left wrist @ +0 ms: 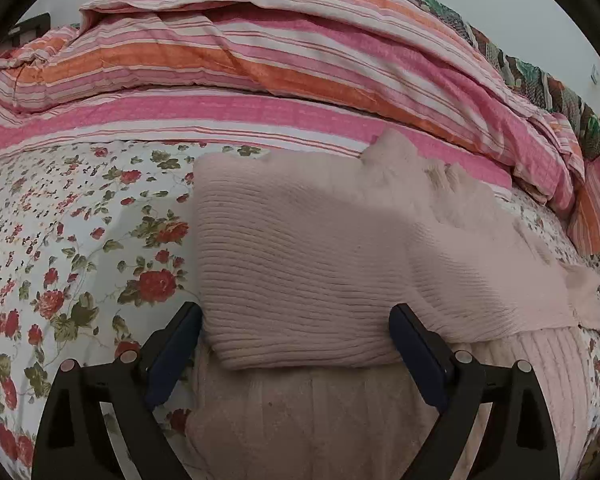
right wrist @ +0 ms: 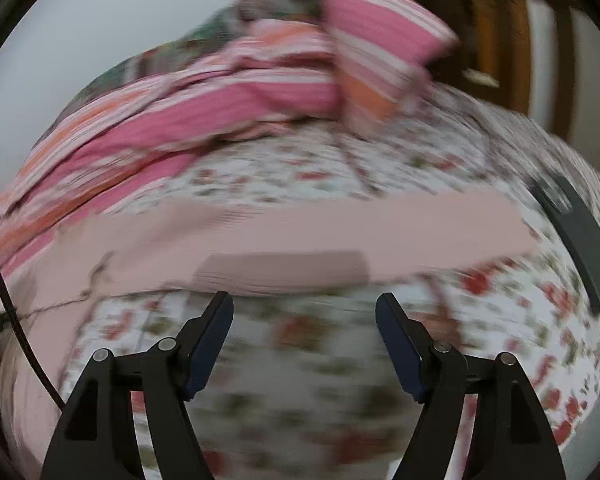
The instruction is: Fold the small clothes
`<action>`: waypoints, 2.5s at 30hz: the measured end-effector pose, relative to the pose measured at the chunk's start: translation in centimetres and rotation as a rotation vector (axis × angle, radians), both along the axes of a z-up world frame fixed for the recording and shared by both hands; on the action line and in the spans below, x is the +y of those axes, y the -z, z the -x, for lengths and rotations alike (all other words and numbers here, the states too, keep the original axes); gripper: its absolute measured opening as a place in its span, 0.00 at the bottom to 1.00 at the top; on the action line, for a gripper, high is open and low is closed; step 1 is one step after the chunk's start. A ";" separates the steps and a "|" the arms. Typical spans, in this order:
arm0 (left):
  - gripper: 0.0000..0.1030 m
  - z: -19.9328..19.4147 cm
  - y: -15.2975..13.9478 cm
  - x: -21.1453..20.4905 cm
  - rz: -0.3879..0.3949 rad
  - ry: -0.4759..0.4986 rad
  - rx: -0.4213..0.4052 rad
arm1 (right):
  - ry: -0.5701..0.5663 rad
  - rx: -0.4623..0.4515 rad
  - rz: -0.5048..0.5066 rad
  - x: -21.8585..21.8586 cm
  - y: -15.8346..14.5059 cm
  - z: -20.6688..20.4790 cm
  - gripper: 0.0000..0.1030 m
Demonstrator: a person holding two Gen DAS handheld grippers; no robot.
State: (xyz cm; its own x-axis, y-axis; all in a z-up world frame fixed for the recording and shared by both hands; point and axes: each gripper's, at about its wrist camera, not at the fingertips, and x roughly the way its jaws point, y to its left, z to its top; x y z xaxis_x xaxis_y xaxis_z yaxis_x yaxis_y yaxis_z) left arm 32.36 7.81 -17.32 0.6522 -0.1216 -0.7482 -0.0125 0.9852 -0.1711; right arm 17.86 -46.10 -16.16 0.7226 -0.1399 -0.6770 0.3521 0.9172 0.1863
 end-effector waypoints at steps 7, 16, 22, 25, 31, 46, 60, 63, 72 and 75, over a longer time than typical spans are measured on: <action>0.91 -0.1 0.1 -0.1 -0.003 0.002 0.002 | 0.112 -0.095 -0.157 -7.1 1.3 1.3 0.71; 0.92 -0.2 -0.1 0.2 0.014 0.005 0.003 | 0.192 -0.072 -0.117 -10.0 1.0 -0.8 0.06; 0.92 0.4 -0.6 2.2 0.155 -0.014 -0.024 | 0.174 -0.109 0.030 -7.0 -2.8 -1.5 0.06; 0.92 0.7 -1.0 3.4 0.197 -0.056 -0.034 | 0.146 -0.145 0.072 -5.0 -5.7 -2.4 0.06; 0.92 1.3 -1.8 6.0 0.200 -0.120 -0.077 | 0.037 -0.205 0.228 3.2 -12.7 -5.6 0.05; 0.92 3.3 -3.1 12.7 0.202 -0.256 -0.120 | -0.572 -0.209 0.172 37.3 -14.9 -15.9 0.05; 0.92 3.7 -2.3 13.6 0.222 -0.257 -0.086 | -0.834 0.130 -0.031 47.6 -1.9 -20.6 0.55; 0.92 3.4 -2.5 12.3 0.205 -0.200 -0.094 | -0.882 0.135 -0.071 46.2 -2.6 -19.4 0.55; 0.81 2.5 -2.8 7.1 0.252 0.015 -0.120 | -0.628 -0.065 0.111 30.5 -6.3 -12.3 0.65; 0.71 2.1 -2.6 5.6 0.227 0.027 -0.116 | -0.499 -0.016 0.139 25.4 -4.8 -11.8 0.62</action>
State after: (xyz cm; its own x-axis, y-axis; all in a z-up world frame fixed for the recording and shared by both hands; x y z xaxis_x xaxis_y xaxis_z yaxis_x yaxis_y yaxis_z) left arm 30.27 13.44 -14.67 0.7261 -0.2963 -0.6205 0.0454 0.9211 -0.3867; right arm 29.71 -20.71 -11.39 0.7346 0.1364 -0.6646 -0.1362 0.9893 0.0525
